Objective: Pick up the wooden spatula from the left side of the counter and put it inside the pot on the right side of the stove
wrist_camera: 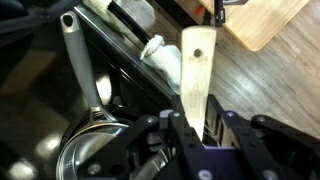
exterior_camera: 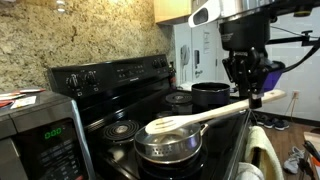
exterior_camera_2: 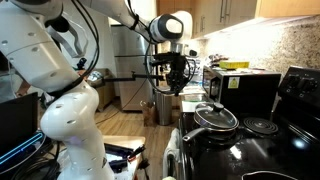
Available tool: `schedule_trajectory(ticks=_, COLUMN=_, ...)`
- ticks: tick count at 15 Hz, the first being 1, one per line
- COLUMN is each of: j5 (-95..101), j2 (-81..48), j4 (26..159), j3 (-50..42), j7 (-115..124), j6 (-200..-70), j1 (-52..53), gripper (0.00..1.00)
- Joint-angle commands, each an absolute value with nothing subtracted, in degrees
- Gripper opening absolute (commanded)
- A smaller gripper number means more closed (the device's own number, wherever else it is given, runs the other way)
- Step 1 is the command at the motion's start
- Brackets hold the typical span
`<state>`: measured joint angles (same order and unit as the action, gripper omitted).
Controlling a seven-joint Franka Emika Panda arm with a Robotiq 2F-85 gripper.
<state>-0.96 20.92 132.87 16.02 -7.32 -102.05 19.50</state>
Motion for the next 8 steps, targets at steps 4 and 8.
schedule_trajectory(ticks=4, j5=6.3, j2=15.4, j4=127.9, j3=17.9, j7=2.2, j6=-98.4, j1=16.5, gripper=0.07)
schedule_trajectory(ticks=8, j5=9.8, j2=11.2, j4=122.5, j3=16.0, j7=8.6, j6=-93.3, j1=13.1, gripper=0.07)
